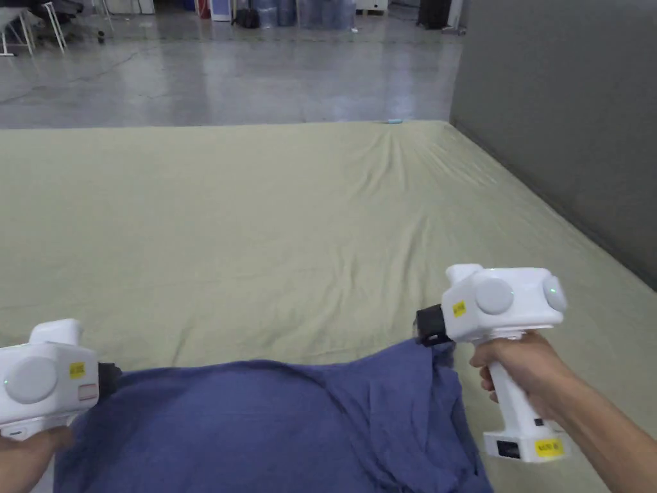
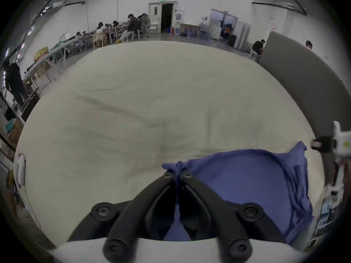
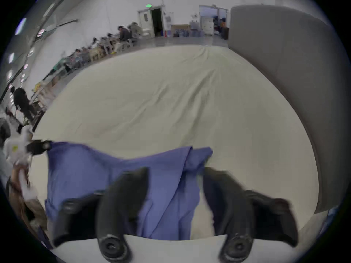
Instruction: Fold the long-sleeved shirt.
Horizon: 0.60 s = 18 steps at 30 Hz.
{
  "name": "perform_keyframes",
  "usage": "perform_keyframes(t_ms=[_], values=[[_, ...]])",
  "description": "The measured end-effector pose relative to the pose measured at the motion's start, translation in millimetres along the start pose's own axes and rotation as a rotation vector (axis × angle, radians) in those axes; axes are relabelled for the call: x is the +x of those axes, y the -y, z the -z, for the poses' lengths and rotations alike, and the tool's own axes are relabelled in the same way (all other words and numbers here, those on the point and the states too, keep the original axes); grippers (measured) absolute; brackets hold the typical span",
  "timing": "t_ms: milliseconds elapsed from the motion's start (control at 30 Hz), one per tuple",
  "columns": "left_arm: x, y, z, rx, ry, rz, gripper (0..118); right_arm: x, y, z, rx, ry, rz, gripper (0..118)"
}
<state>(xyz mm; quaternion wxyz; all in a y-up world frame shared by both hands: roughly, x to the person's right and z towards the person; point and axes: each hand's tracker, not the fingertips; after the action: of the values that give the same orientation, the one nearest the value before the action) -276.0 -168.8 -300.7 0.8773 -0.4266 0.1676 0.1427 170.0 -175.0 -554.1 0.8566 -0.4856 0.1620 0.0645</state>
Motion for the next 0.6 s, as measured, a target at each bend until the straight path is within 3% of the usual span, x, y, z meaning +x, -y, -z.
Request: perform_keyframes(t_ms=[100, 133, 200, 233, 367, 400, 500, 600], values=[[0, 2, -9, 0.009, 0.024, -0.012, 0, -1, -20, 48, -0.099, 0.031, 0.050, 67], [0, 3, -9, 0.011, 0.023, -0.013, 0, -1, -23, 64, -0.132, 0.064, 0.061, 60], [-1, 5, -7, 0.015, 0.011, -0.012, 0, -7, -18, 79, -0.190, 0.066, 0.081, 30], [1, 4, -6, 0.016, 0.007, -0.011, 0, -10, -13, 78, -0.185, 0.019, 0.088, 15], [-4, 3, -10, 0.005, 0.018, -0.027, 0, -29, -12, 48, -0.158, 0.042, -0.021, 12], [-4, 3, -15, 0.008, 0.014, -0.027, 0, -27, -11, 38, -0.151, 0.030, -0.016, 12], [-12, 3, -44, 0.055, 0.027, -0.033, 0, -22, -7, -19, 0.006, -0.054, 0.012, 12], [-18, 16, -95, 0.117, 0.077, -0.012, 0, -11, 17, -85, 0.110, -0.155, -0.013, 12]])
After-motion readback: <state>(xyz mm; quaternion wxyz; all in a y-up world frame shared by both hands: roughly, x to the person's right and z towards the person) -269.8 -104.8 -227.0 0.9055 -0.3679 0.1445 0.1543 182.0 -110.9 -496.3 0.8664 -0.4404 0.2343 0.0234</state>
